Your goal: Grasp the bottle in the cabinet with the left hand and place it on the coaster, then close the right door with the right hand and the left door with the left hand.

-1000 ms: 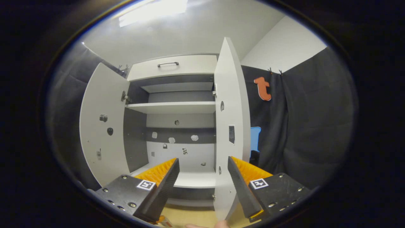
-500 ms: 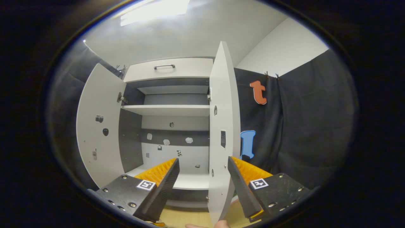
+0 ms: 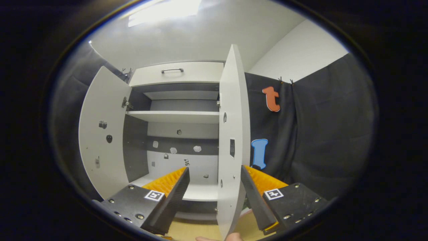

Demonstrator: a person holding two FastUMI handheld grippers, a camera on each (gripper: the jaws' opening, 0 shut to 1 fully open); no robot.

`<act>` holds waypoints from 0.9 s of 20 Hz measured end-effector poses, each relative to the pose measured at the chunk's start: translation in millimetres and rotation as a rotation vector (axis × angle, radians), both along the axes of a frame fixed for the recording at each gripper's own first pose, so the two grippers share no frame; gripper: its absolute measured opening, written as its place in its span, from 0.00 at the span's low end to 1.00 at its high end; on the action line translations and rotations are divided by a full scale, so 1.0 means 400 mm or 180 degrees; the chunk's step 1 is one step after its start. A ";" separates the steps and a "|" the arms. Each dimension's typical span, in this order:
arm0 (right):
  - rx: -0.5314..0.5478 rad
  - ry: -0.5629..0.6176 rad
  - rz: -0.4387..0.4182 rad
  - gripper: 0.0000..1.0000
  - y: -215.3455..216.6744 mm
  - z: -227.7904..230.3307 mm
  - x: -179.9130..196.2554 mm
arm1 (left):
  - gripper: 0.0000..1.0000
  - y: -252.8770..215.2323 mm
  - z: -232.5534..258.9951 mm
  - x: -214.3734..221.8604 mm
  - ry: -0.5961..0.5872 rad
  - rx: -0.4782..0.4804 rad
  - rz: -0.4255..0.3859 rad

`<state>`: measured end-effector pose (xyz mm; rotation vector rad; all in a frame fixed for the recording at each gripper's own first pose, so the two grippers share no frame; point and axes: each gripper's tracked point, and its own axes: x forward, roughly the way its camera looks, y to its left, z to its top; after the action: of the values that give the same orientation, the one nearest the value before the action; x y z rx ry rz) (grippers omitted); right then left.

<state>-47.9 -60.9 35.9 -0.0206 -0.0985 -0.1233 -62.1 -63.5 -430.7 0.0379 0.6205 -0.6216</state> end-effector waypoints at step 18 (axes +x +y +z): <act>0.0004 -0.0095 -0.0067 0.93 -0.042 0.022 -0.028 | 0.62 -0.033 0.149 -0.034 -0.0202 -0.0099 -0.0093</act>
<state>-59.2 -77.9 44.7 -0.0184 -0.1280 -0.1449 -75.6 -76.7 -371.0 0.0376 0.5497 -0.6559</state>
